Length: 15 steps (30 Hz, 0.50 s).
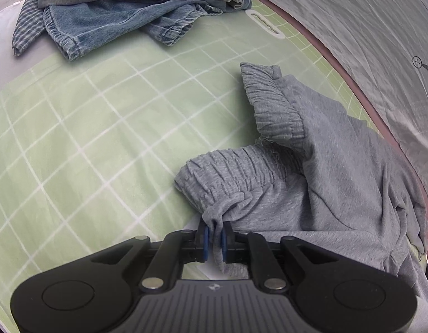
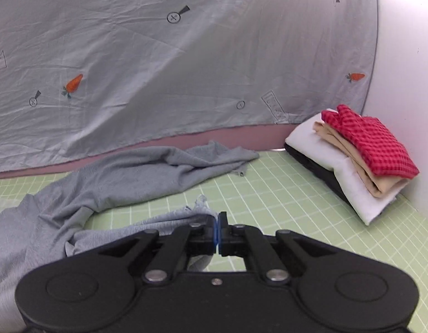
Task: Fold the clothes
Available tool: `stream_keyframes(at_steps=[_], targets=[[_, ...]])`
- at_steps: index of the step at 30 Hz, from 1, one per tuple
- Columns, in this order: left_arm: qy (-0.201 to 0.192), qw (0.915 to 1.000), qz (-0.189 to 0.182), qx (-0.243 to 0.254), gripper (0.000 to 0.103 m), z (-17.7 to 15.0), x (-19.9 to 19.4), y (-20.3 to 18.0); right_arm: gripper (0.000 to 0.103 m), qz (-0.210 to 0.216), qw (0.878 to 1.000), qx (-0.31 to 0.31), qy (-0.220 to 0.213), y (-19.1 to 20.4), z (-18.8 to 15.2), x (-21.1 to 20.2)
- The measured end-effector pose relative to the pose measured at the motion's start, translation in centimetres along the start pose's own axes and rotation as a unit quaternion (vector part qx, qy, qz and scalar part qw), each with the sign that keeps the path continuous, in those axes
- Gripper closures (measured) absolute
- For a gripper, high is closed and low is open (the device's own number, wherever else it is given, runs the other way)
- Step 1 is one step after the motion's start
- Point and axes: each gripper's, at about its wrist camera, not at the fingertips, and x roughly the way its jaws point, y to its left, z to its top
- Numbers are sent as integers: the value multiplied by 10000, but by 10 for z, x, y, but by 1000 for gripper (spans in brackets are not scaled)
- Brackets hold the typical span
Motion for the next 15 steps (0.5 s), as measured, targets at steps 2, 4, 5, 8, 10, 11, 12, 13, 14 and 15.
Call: stream_keyframes(at_steps=[2,4,5,8,10,11,12,13,14,15], targets=[[17,10000,31,65,90,1,1,-1,96,47,9983,-95,580,-4,-16,11],[59,9999,-20,80,87,4,1,1,89,186,9928,-144,1177,-1,-33,22],[80,9999,-51,56,87,5,2,3,85,220,9919,-81,1249,1,-40,23],[94,9999,-105,78,87,6,3,1,48,325,9937,-112,1068,16,-47,21],[90,9998,-132,116,87,5,3,-1,45,464,9938,-279,976,30,-46,24],[88,9998,-145,136,86,5,4,-2,42,536,9926,-413,1004,38,-44,30],[86,9997,-158,155,84,5,4,-3,39,607,9913,-547,1031,47,-43,35],[84,9997,-172,174,79,5,4,-4,38,679,9897,-680,1058,55,-41,41],[82,9996,-185,193,76,5,4,-6,38,764,9880,-821,1061,64,-39,47],[80,9995,-199,212,69,5,4,-7,34,864,9859,-971,1049,72,-36,53]])
